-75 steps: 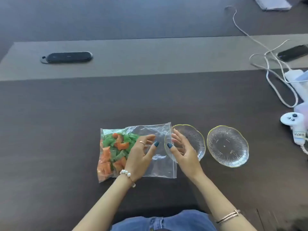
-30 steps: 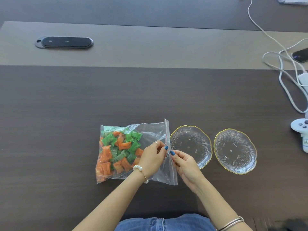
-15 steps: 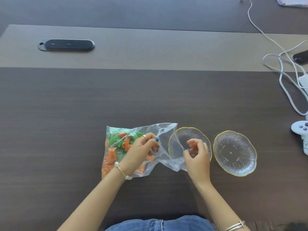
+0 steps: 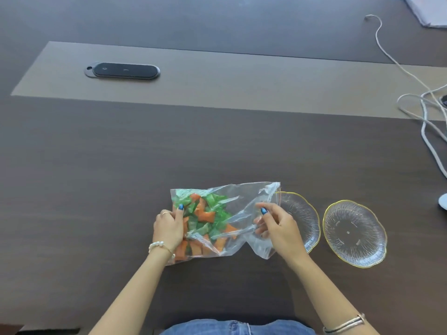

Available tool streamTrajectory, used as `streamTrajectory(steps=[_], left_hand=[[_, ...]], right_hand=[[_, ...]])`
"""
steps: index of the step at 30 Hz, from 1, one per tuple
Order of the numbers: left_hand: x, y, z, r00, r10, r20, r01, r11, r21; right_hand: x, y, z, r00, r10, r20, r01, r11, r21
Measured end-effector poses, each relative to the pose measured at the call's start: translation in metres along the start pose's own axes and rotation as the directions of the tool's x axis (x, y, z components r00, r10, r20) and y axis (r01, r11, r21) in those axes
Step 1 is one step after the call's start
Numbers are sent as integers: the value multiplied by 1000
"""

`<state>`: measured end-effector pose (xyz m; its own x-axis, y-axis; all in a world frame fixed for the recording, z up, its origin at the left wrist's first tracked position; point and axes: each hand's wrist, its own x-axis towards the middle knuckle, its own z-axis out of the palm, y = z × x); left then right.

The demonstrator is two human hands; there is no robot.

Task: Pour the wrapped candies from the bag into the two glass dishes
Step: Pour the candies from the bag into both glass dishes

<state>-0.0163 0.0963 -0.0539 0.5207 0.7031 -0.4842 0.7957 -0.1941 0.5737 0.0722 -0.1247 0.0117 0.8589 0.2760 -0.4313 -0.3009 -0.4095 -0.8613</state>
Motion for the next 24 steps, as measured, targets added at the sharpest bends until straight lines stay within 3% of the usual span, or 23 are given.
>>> streamTrajectory(steps=[5, 7, 10, 12, 18, 24], left_hand=[[-11, 13, -3, 998, 22, 54, -19, 999, -51], [-14, 17, -3, 996, -10, 86, 28, 977, -213], [-13, 23, -2, 970, -104, 218, 218, 768, -603], [-11, 25, 2, 956, -60, 288, 257, 649, -716], [-37, 76, 1, 951, 219, 219, 55, 577, -815], [-64, 128, 2, 882, 454, 124, -166, 547, -821]], right_hand=[[-2, -8, -5, 1000, -19, 4, 19, 997, 81], [-2, -15, -11, 999, -45, -8, 46, 989, 138], [-1, -20, -22, 997, -71, -40, 77, 979, 187], [-1, -19, -32, 996, -63, -69, 77, 975, 207], [0, 6, -71, 988, 35, -148, 15, 946, 323], [5, 21, -90, 989, 87, -118, -36, 926, 376]])
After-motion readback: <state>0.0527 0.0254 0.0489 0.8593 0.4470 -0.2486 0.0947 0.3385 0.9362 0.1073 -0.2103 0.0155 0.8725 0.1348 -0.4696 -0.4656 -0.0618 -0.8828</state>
